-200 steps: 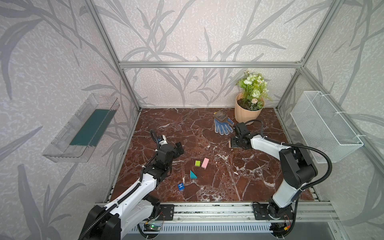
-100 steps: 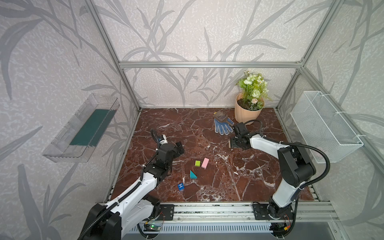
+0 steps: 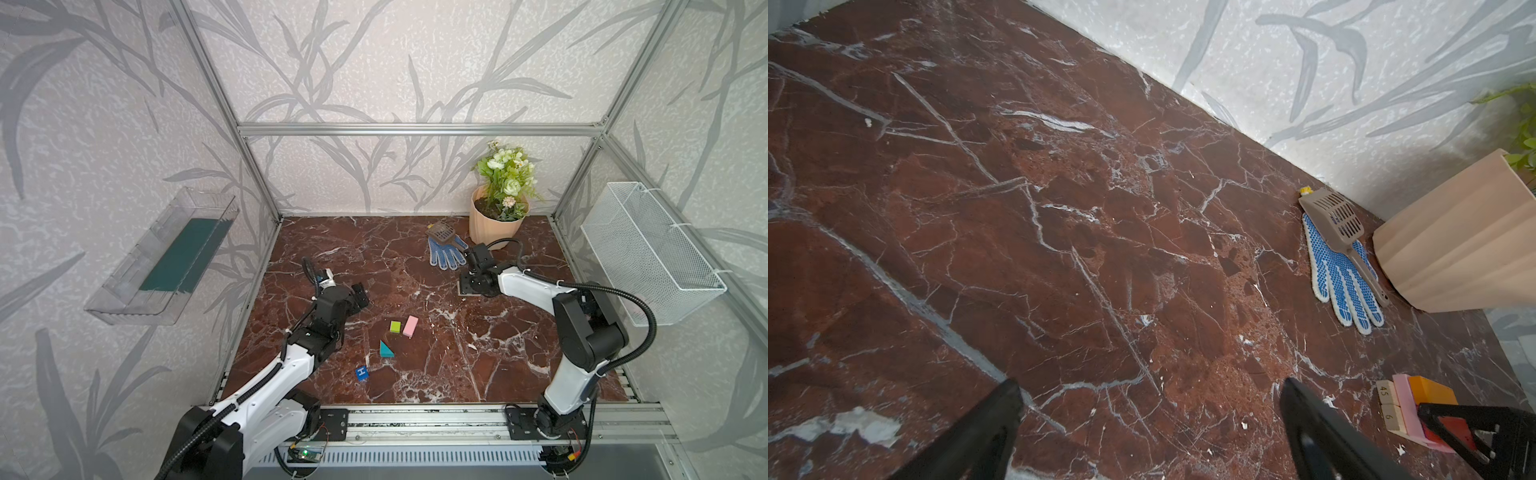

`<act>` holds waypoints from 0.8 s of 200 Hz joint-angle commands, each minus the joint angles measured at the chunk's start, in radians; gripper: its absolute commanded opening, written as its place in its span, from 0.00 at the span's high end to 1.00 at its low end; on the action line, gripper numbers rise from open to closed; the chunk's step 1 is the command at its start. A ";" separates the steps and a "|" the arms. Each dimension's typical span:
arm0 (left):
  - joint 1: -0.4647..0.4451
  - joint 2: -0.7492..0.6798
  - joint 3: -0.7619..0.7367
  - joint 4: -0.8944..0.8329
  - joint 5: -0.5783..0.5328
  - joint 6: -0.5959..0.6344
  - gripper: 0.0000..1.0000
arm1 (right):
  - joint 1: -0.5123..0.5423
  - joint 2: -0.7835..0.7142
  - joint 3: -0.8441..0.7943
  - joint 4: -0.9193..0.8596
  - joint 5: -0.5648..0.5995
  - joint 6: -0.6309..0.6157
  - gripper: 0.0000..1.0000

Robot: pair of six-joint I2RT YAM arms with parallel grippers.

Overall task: Build the wood block tower
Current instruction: 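Lower the red block beside the orange block on the pink bars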

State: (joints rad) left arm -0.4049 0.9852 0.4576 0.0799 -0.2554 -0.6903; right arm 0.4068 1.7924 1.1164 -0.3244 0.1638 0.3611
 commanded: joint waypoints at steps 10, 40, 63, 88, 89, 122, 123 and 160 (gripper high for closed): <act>-0.002 0.003 0.029 -0.011 0.000 0.005 0.02 | 0.001 0.013 0.032 -0.031 0.008 -0.009 0.78; -0.002 0.004 0.029 -0.011 0.000 0.005 0.02 | 0.000 0.017 0.034 -0.033 0.009 -0.008 0.78; -0.002 0.005 0.029 -0.010 0.001 0.005 0.02 | 0.001 0.020 0.038 -0.038 0.009 -0.008 0.77; -0.002 0.006 0.030 -0.011 0.002 0.004 0.02 | 0.001 0.025 0.043 -0.044 0.009 -0.008 0.73; -0.002 0.006 0.030 -0.011 0.002 0.005 0.02 | 0.001 0.025 0.043 -0.045 0.009 -0.008 0.73; -0.002 0.006 0.031 -0.011 0.002 0.005 0.02 | 0.000 0.024 0.043 -0.045 0.009 -0.007 0.68; -0.002 0.006 0.031 -0.011 0.001 0.005 0.02 | 0.001 0.025 0.043 -0.045 0.009 -0.007 0.68; -0.002 0.007 0.031 -0.012 0.001 0.004 0.02 | 0.000 0.024 0.043 -0.046 0.008 -0.008 0.54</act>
State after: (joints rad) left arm -0.4049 0.9855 0.4576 0.0795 -0.2520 -0.6899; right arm 0.4068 1.8027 1.1324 -0.3424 0.1646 0.3611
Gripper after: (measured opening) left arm 0.978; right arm 0.618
